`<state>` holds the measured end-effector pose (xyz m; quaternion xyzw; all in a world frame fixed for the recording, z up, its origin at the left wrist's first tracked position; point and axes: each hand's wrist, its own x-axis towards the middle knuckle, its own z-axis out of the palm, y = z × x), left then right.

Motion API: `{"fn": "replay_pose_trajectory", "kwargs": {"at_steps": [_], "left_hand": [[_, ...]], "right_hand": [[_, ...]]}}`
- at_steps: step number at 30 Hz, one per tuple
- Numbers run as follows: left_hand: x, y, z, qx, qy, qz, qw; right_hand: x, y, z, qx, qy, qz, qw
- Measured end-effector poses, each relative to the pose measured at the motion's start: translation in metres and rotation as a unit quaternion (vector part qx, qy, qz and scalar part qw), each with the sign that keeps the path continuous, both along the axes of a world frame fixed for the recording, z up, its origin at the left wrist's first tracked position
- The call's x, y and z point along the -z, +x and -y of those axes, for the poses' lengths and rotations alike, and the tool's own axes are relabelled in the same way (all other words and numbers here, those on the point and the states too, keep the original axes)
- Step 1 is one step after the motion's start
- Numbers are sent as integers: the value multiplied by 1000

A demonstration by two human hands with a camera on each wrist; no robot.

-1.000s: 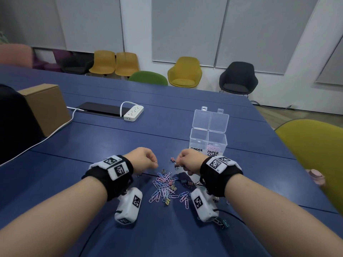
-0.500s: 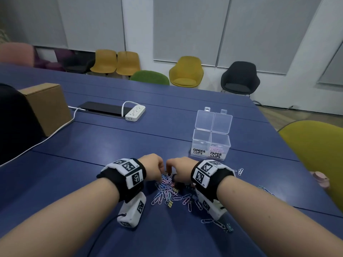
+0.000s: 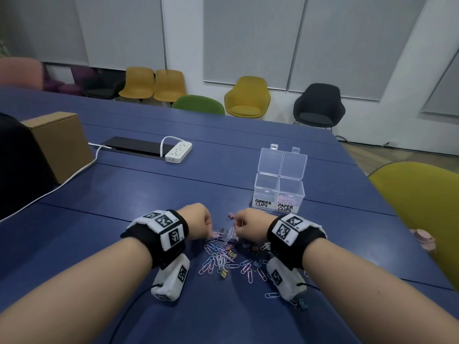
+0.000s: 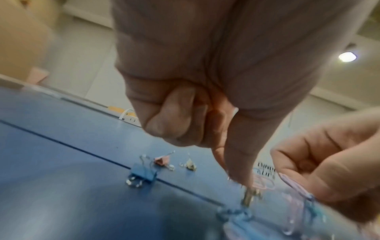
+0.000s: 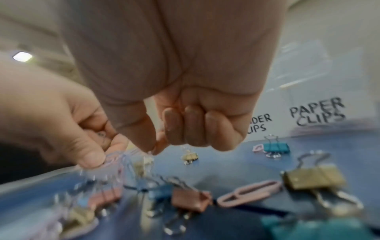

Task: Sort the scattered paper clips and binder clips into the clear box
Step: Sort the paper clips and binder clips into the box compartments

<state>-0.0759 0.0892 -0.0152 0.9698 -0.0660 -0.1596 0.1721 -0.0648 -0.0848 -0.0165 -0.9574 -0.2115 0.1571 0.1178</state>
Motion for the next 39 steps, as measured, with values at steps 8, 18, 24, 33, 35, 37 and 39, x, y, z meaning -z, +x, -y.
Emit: {"fn": "replay_pose_trajectory", "kwargs": {"at_steps": [8, 18, 24, 33, 35, 37, 39], "left_hand": [[-21, -6, -16, -166, -539, -150, 812], [-15, -16, -5, -200, -725, -211, 625], [-6, -19, -2, -222, -656, -235, 682], [-2, -33, 2, -22, -121, -81, 989], [0, -35, 2, 12, -51, -77, 996], [1, -36, 5, 19, 1, -67, 998], [2, -37, 7, 22, 48, -65, 996]], "right_hand": [[-7, -5, 27, 207, 584, -252, 744], [-5, -24, 32, 258, 739, -337, 522], [-1, -27, 28, 326, 611, -370, 620], [-17, -50, 25, 30, 100, -85, 991], [-22, -57, 20, -46, -2, -41, 998], [-22, -60, 17, -69, -55, -18, 996], [-18, -61, 15, -75, -78, -4, 994]]}}
